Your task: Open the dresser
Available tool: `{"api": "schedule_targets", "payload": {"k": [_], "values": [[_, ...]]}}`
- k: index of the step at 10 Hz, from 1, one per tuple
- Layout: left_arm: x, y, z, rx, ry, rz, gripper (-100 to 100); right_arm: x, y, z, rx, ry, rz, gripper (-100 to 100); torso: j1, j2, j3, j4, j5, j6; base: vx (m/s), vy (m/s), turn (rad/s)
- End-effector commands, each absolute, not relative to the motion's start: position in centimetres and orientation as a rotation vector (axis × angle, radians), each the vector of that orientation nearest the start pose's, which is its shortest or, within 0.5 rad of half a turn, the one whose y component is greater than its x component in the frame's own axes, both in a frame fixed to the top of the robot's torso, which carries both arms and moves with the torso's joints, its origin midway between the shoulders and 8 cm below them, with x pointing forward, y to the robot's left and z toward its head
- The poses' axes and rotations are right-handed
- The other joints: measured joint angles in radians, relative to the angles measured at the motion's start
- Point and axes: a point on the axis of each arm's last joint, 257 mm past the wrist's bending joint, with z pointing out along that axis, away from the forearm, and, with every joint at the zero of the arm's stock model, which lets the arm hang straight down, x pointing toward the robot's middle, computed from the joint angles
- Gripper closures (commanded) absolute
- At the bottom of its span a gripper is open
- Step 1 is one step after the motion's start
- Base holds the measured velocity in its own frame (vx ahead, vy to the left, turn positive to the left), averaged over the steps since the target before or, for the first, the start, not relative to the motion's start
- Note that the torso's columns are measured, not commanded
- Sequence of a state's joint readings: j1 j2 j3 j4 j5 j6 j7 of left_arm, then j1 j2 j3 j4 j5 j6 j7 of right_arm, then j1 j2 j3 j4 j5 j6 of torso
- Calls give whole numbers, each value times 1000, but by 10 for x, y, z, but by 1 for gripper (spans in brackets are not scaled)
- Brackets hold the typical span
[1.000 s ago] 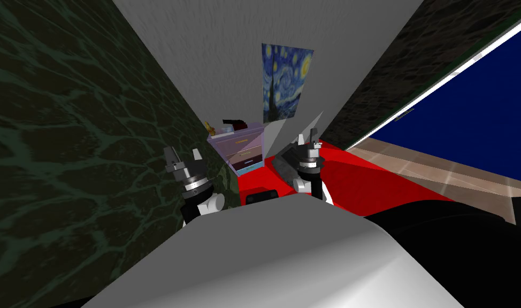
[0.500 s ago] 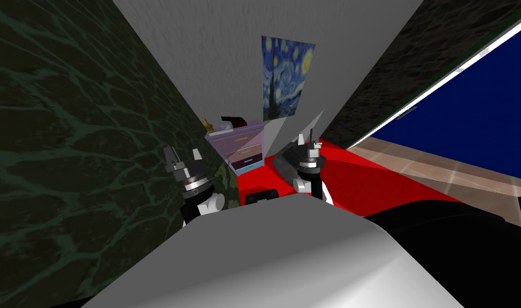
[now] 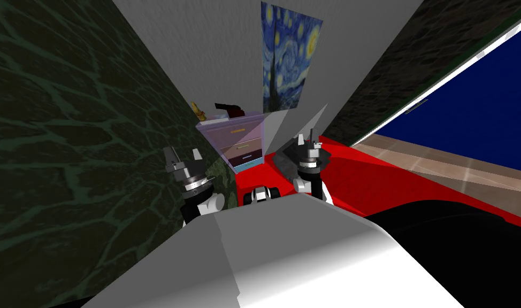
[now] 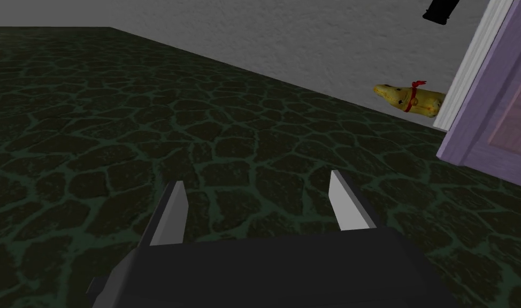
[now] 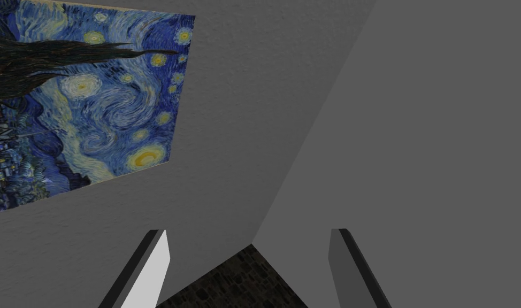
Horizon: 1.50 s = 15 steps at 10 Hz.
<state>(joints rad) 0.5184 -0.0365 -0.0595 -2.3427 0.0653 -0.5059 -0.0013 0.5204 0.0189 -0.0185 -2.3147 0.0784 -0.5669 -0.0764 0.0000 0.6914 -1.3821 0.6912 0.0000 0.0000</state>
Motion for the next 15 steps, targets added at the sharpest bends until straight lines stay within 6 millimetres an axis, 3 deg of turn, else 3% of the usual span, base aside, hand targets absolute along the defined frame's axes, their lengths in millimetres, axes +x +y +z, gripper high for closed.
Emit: {"api": "schedule_targets", "payload": {"k": [1, 7, 15], "values": [[336, 265, 42, -660, 582, -1409, -100, 324, -275, 45, 578, 571, 1317, 0, 0, 33, -69, 33, 0, 0, 52, -19, 22], [359, 262, 19, -675, 743, -1396, -100, 324, -275, 45, 578, 571, 1317, 0, 0, 46, -94, 47, 0, 0, 97, -36, 35], [392, 281, -17, -843, 820, -1365, -100, 324, -275, 45, 578, 571, 1317, 0, 1, 45, -95, 47, 0, 0, 121, -46, 45]]}}
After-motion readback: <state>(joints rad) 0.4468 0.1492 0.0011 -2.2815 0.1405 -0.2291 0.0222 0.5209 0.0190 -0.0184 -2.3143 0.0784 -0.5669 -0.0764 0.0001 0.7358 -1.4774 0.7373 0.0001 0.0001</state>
